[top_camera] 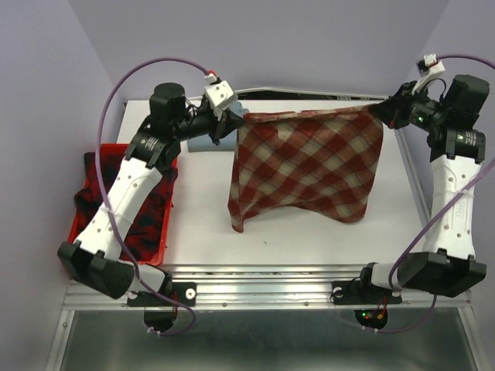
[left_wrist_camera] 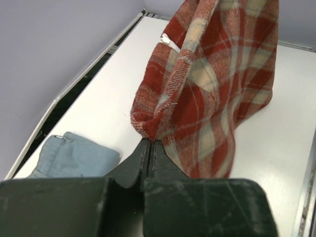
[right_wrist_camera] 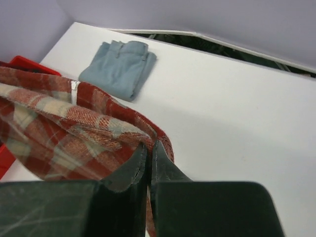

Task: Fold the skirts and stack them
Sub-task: Flatten the skirt out

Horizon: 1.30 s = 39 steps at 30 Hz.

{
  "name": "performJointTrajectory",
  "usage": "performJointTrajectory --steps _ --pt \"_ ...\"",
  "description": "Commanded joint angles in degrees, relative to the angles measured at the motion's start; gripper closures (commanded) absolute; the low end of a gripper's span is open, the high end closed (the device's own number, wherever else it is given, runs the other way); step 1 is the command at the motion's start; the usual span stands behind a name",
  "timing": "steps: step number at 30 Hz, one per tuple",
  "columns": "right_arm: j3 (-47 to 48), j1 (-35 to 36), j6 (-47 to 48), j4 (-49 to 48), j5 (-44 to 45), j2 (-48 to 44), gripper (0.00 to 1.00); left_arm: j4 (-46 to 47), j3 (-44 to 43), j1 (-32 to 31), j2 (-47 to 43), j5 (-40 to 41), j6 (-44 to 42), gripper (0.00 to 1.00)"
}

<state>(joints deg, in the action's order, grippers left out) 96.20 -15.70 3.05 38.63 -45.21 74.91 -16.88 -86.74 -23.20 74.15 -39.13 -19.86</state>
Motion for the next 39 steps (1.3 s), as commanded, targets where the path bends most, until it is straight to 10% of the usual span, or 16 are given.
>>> performJointTrajectory --steps 1,16,25,34,39 --pt "-5.4 -3.72 0.38 -14.62 18.66 4.62 0.99 5.97 -5.1 1.84 6.6 7.05 0.87 1.0" --pt "12.68 -3.72 -3.93 -40.19 37.47 20.62 0.99 24.69 -55.64 1.76 45.82 9.6 6.76 1.0" --pt "17.46 -3.72 2.84 -44.52 38.72 23.62 0.99 44.3 -40.19 0.7 42.39 6.8 -1.23 1.0" --pt "-37.15 -3.72 21.26 -53.22 22.88 2.36 0.99 35.47 -4.8 -2.37 36.25 -3.83 -22.73 0.92" --pt "-49.61 -3.72 27.53 -52.53 26.05 -9.24 0.99 29.02 5.08 -3.43 29.75 -7.27 -24.1 0.91"
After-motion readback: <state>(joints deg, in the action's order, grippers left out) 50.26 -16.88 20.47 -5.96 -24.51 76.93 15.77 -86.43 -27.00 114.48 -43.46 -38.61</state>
